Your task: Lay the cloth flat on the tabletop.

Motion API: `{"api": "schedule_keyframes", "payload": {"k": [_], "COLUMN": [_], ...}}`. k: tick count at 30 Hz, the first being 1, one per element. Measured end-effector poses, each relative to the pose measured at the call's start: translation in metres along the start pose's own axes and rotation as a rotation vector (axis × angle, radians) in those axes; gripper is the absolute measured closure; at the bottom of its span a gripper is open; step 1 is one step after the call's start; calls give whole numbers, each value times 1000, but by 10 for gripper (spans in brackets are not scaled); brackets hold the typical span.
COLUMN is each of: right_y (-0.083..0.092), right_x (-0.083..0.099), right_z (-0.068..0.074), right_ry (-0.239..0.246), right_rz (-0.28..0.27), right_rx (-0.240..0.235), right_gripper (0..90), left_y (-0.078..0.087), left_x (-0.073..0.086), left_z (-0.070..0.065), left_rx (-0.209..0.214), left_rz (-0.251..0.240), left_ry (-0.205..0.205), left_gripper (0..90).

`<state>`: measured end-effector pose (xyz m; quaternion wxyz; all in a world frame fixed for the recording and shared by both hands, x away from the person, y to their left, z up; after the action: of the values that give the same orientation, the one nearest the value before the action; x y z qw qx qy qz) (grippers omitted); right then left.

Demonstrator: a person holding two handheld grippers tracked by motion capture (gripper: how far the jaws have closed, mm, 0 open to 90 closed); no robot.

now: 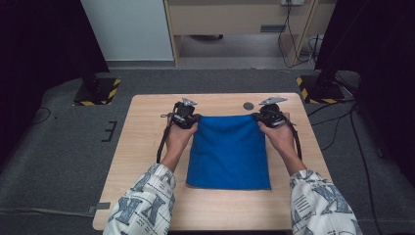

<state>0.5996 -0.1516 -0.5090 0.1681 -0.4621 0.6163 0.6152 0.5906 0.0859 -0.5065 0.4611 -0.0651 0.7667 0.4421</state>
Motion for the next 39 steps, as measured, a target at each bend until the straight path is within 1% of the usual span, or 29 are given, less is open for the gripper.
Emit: {"api": "schedule_keyframes", "payload": {"k": [2,4,8,12,14,17,18,20,22,23,27,28,29,30,31,32,33,35,37,39], "right_y": [-5,-7,-16,-23,-27,-35,-37,-41,-45,-47,-50,-51,-51,-52,-53,-52,-51,-49,-45,-42], "right_x": [2,1,5,8,10,14,15,17,19,20,19,19,18,18,17,16,14,11,7,5], "right_z": [0,-1,1,0,0,2,2,3,2,2,1,0,-1,-3,-6,-8,-10,-14,-15,-15], "right_ry": [-5,-42,-35,-54,-66,-57,-61,-69,-78,-83,-98,-99,-108,-115,-119,-123,-124,-116,-119,-123], "right_rz": [2,-10,-2,10,17,28,31,40,46,48,51,52,52,49,47,39,32,19,8,3], "right_rx": [0,-4,-3,-4,-7,-6,-7,-6,-8,-8,-5,0,9,31,59,77,95,129,137,132], "right_gripper": [865,865,864,864,864,864,864,864,863,863,847,825,752,634,586,537,474,408,375,351], "left_y": [-4,-7,-14,-19,-21,-24,-26,-30,-33,-34,-35,-35,-35,-35,-35,-33,-32,-28,-25,-21], "left_x": [1,3,7,12,13,14,15,17,19,19,19,18,17,15,14,13,11,7,4,2], "left_z": [3,5,11,16,17,19,20,24,27,27,28,28,29,30,31,31,31,30,29,27], "left_rx": [0,1,-3,-4,-7,-12,-13,-15,-1,2,-6,-9,-9,-11,-19,-20,-20,-21,-20,-18], "left_rz": [-2,0,9,15,17,22,28,29,19,18,15,9,1,-14,-26,-33,-45,-61,-73,-78], "left_ry": [12,15,26,33,24,19,20,30,66,71,58,56,51,55,60,59,53,31,28,23], "left_gripper": [876,876,876,876,876,876,876,876,877,877,876,874,867,832,749,704,698,647,603,594]}}
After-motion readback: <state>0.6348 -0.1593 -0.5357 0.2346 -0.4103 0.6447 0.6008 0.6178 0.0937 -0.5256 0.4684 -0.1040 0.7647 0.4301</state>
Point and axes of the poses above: each handheld gripper's, and its own axes: y roughly backward along the jaws, x roughly out of its underside, z roughly to its left, the point moved 10 cm from there along -y, roughly forward along the jaws, and after that the axes turned 14 degrees about x, right-handed, at the moved point
